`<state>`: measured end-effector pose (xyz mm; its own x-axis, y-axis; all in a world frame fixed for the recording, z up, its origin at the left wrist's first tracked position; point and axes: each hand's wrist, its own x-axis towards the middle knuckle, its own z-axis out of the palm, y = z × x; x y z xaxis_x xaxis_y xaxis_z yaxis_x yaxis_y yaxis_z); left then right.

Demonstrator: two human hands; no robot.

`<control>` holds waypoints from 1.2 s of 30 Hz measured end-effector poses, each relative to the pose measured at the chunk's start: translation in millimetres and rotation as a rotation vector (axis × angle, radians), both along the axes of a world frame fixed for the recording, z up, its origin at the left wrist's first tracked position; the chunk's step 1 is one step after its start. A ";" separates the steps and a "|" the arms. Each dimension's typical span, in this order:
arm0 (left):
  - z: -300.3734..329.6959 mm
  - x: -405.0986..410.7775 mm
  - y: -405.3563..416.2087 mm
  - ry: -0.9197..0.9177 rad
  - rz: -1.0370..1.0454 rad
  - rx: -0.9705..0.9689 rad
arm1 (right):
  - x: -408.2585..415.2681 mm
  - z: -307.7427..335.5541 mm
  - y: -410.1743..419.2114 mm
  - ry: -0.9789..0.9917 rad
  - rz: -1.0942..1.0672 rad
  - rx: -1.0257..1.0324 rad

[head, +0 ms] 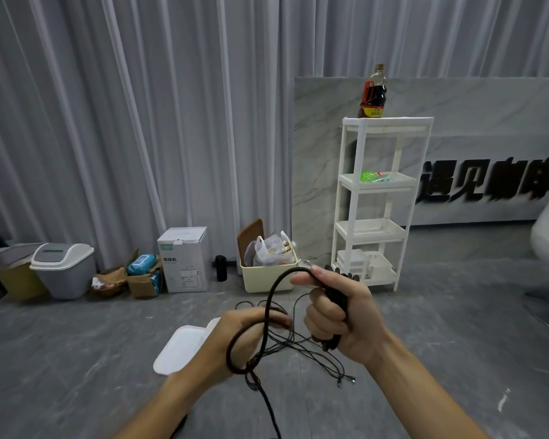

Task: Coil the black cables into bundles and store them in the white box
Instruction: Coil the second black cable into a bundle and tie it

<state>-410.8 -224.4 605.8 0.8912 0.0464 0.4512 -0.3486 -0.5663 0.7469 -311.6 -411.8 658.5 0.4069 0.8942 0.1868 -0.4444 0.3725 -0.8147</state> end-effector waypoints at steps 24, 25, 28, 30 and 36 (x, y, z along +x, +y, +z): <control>70.5 25.0 -17.4 0.169 -0.155 -0.099 | -24.2 15.3 -7.1 0.071 0.496 0.104; 69.6 26.0 -21.9 0.155 -0.146 -0.048 | -25.8 17.1 -5.9 0.063 0.506 0.140; 69.6 29.4 -30.9 0.237 -0.114 0.001 | -26.8 18.1 -1.8 0.080 0.477 0.192; 72.5 26.3 -37.1 0.289 -0.133 -0.063 | -27.4 15.4 -0.5 0.170 0.457 0.222; 29.1 3.5 -60.2 0.416 -0.033 -0.164 | -28.3 18.5 6.1 0.235 0.251 0.347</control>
<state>-407.3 -284.5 634.9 0.9975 0.0563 0.0434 -0.0156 -0.4227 0.9061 -339.9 -405.7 677.0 0.2540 0.8713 0.4200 -0.7123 0.4623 -0.5282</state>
